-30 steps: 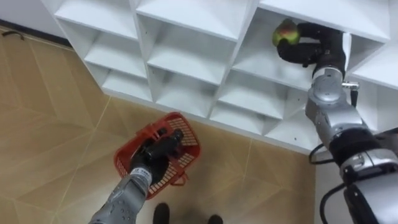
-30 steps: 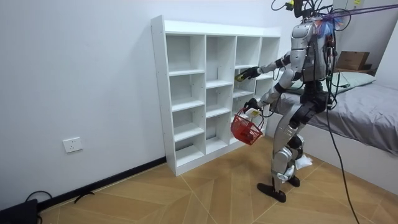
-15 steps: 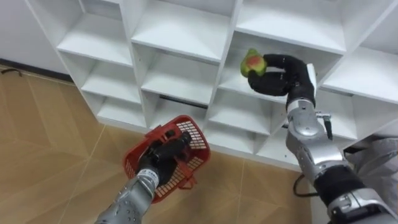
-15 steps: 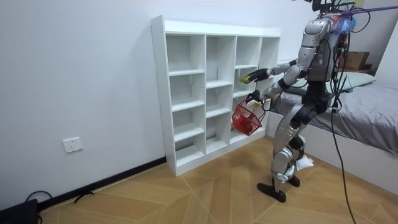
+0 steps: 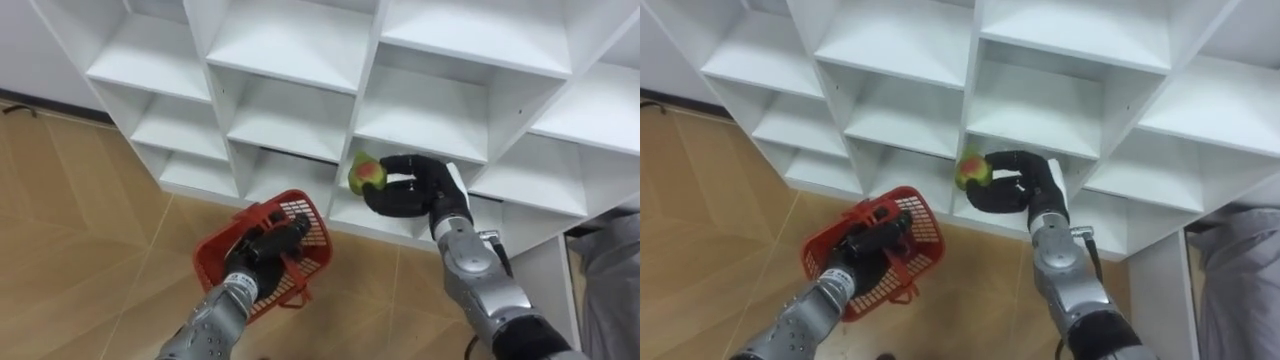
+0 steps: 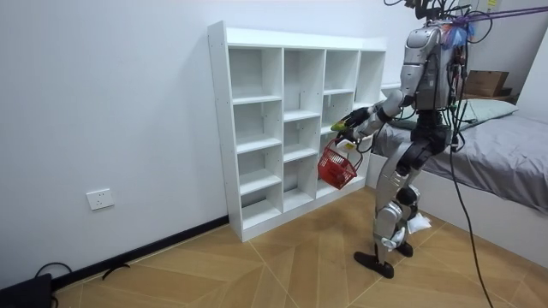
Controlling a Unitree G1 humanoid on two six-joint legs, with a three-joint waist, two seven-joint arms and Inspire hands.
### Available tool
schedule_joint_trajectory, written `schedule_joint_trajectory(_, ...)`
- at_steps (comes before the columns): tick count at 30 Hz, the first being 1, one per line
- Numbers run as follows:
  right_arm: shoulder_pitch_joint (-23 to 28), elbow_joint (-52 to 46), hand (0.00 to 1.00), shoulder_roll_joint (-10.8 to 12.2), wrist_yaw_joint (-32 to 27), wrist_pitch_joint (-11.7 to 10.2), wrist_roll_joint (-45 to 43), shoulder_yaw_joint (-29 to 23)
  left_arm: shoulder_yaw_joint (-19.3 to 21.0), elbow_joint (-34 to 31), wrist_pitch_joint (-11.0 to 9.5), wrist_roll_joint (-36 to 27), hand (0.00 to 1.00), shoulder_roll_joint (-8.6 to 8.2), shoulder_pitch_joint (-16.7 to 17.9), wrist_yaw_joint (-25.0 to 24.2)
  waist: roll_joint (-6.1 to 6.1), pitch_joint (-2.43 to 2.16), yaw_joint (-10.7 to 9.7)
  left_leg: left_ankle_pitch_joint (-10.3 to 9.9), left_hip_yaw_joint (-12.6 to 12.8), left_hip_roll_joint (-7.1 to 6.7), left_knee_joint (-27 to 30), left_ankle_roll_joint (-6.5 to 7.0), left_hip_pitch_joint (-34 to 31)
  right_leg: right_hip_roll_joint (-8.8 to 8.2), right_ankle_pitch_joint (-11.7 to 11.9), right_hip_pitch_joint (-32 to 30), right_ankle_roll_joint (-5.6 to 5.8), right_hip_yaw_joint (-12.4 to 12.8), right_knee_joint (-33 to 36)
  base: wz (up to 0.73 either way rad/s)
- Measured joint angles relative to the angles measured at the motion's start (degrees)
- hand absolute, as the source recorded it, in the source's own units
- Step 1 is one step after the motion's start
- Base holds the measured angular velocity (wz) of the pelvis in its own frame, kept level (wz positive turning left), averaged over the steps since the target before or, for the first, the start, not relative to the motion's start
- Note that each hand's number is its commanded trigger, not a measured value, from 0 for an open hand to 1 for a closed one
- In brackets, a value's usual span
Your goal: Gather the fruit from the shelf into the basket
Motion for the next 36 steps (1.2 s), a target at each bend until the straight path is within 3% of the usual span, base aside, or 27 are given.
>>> schedule_joint_trajectory(6, 0.9, -0.3, 1.0, 0.0, 1.3, 0.1, 0.1, 0.4, 1.0, 0.0, 0.0, -0.1, 1.0, -0.06, 0.0, 0.0, -0.61, -0.1, -0.2, -0.1, 0.1, 0.0, -0.6, -0.09, 0.3, 0.0, -0.2, 0.1, -0.04, 0.0, -0.3, 0.0)
schedule_joint_trajectory(11, 4.8, -3.1, 1.0, 0.0, 2.4, 0.2, -1.4, 1.0, 1.3, -0.2, -0.1, -0.1, 1.0, 0.5, 0.1, 0.0, -1.0, -0.13, -0.7, -0.2, 0.1, 0.1, -0.6, -0.16, 0.5, 0.27, -0.2, 0.5, -0.03, 0.3, -0.9, 0.0)
schedule_joint_trajectory(24, 6.6, -7.4, 1.0, 0.0, 4.4, 0.2, -3.5, 2.0, 1.4, -1.8, -0.7, 0.7, 1.0, 0.95, 0.5, 0.0, -0.94, -0.16, -1.2, -0.4, 0.4, 0.2, -0.6, -0.21, 1.0, 0.4, -0.2, 0.9, -0.04, 0.6, -1.0, 0.0)
schedule_joint_trajectory(36, 9.4, -11.0, 1.0, 0.2, 7.3, 0.7, -4.6, 2.0, 1.7, -1.8, -0.5, 2.7, 1.0, 0.54, 1.1, 0.0, -0.67, -0.49, -1.2, -0.4, 1.0, 0.31, -0.6, -0.2, 1.5, 0.43, -0.2, 1.0, -0.07, 1.2, -0.7, -0.02)
